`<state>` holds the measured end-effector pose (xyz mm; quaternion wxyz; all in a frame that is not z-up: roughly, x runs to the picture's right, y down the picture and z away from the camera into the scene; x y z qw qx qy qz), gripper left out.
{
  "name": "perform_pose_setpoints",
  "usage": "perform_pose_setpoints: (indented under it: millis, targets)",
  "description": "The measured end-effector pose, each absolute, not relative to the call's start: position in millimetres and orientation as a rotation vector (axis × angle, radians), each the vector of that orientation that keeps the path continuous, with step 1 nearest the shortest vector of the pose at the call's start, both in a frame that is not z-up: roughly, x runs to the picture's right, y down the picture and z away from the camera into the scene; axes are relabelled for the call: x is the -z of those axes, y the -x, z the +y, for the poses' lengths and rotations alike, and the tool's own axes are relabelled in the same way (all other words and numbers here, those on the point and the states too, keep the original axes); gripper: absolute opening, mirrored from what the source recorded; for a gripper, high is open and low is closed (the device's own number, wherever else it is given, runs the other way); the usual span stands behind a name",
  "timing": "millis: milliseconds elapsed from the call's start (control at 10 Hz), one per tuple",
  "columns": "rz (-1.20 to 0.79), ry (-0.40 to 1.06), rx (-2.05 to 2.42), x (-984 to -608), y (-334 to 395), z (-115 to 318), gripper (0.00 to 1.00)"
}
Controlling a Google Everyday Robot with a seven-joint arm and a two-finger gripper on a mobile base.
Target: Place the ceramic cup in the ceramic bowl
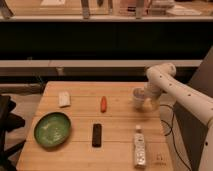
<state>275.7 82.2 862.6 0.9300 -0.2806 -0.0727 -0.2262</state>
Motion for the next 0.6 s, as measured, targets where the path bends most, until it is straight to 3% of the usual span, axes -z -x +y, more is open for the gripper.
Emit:
perform_pose_setpoints:
  millis: [600]
  targets:
    - [-0.151,0.572,0.491,-865.6,-278.6,83.3,0.73]
